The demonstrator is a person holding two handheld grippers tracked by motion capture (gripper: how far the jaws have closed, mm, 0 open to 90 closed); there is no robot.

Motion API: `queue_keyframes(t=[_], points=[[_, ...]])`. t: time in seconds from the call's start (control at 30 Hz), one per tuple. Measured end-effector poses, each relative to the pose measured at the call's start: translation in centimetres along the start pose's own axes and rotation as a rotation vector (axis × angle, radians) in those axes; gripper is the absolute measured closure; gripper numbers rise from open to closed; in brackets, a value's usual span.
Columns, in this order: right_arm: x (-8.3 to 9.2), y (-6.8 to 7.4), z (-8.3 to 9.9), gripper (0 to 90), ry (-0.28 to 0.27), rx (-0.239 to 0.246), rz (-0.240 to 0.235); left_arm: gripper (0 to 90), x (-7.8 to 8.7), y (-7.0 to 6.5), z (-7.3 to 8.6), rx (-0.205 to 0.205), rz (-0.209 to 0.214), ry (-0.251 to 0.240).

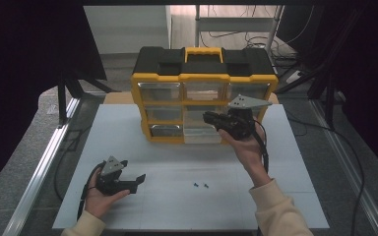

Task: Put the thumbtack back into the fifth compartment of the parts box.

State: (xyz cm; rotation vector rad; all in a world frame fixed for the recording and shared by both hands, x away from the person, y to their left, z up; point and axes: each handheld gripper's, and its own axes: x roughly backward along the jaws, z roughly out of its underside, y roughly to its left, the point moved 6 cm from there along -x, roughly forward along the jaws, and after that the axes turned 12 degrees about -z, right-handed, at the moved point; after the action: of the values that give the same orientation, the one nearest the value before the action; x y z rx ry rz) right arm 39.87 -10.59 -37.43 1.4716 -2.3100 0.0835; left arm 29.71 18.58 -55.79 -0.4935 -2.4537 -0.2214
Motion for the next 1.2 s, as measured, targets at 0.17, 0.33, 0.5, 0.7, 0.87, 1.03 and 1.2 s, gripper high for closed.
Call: queue_keyframes(t=[0.17, 0.33, 0.5, 0.7, 0.87, 1.03, 1.2], points=[[-0.2, -0.6, -0.2, 83.1, 0.001, -0.009, 0.016, 13.0, 0.0, 0.0, 0.0, 0.0, 0.0, -0.001], [-0.7, -1.3, -0.1, 82.6, 0.031, 0.002, 0.053, 13.0, 0.0, -0.1, 0.0, -0.003, -0.001, 0.0], [-0.8, -1.4, -0.1, 46.4, 0.03, 0.005, 0.067, 13.0, -0.1, 0.0, 0.0, -0.002, -0.002, 0.002], [0.2, -0.9, 0.1, 25.9, 0.009, 0.002, 0.082, 12.9, 0.0, 0.0, 0.1, -0.002, -0.003, 0.001], [1.8, -0.4, 0.9, 20.9, -0.017, 0.013, 0.086, 13.0, 0.0, 0.0, 0.0, -0.001, -0.001, 0.003], [3.5, 0.1, 2.5, 20.7, -0.026, 0.01, 0.076, 13.0, 0.0, 0.1, 0.0, 0.008, 0.001, -0.001], [4.8, 0.4, 4.4, 20.5, -0.01, 0.019, 0.093, 13.0, 0.1, 0.1, 0.0, 0.01, 0.002, -0.003]])
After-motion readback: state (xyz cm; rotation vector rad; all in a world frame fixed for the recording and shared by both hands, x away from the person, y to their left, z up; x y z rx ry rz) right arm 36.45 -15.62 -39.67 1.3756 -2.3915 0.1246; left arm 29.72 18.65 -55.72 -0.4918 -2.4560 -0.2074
